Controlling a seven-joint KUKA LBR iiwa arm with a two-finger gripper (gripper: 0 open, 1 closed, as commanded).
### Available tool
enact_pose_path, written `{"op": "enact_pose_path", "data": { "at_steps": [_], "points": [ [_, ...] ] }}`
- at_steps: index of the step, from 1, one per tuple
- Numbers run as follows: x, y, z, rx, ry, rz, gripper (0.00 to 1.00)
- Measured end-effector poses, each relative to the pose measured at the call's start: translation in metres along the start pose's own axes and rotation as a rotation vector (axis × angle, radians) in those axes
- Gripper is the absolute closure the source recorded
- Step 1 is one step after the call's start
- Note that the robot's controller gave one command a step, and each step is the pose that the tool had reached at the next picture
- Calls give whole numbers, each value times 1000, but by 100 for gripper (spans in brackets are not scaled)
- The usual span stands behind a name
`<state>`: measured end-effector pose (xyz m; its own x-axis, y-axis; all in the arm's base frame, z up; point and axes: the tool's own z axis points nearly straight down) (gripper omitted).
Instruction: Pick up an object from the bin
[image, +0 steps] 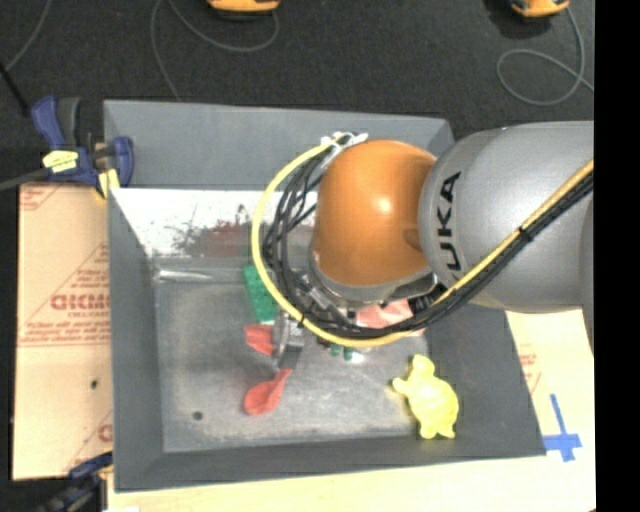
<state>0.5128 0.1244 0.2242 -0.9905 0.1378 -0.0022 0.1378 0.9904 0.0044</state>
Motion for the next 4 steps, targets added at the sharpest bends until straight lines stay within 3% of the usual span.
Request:
{"op": "enact_pose_path", "data": {
  "at_steps": [1, 2, 3, 4],
  "points": [
    [1, 0, 2, 1, 4, 1, 100],
    [5, 6, 26, -1, -8, -49, 100],
    [17, 12, 67, 1, -1, -173, 100],
    [20, 8, 92, 2, 1, -225, 100]
  ]
}}
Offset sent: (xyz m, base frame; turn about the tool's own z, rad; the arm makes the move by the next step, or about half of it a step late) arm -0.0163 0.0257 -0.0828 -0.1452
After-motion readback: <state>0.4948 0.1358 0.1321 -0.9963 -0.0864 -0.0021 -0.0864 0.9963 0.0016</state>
